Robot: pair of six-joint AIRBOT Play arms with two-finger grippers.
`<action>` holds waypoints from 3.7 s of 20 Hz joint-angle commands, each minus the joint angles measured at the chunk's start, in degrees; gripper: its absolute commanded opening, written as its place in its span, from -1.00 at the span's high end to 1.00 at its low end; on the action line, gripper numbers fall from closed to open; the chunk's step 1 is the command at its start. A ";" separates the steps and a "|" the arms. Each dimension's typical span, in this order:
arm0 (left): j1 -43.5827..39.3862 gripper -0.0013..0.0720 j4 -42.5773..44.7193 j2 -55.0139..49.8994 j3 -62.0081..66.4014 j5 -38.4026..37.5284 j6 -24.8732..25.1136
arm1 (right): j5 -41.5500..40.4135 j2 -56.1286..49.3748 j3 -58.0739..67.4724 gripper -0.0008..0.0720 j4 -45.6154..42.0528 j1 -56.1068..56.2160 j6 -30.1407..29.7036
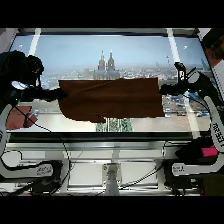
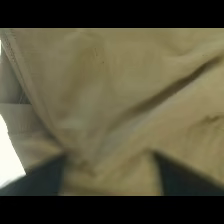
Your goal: Fold the clothes and pants, and hang the long-sleeved shirts on hangers.
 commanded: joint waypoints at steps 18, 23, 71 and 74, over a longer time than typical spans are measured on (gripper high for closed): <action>13.62 -0.97 1.05 20.06 1.68 -13.49 -0.15 | 13.20 17.81 -15.80 -0.34 7.23 -12.94 -12.24; 13.53 -0.97 1.03 20.15 1.66 -13.64 -0.15 | 4.22 16.24 -24.68 -0.35 13.09 -13.22 -12.09; 13.09 -0.36 -6.78 19.10 -29.29 -9.51 20.55 | 14.82 7.89 -12.96 0.95 20.59 -13.33 -10.97; 10.58 -0.36 -6.29 18.34 -29.31 -9.44 24.26 | 14.78 7.89 -12.96 0.95 20.59 -13.33 -10.95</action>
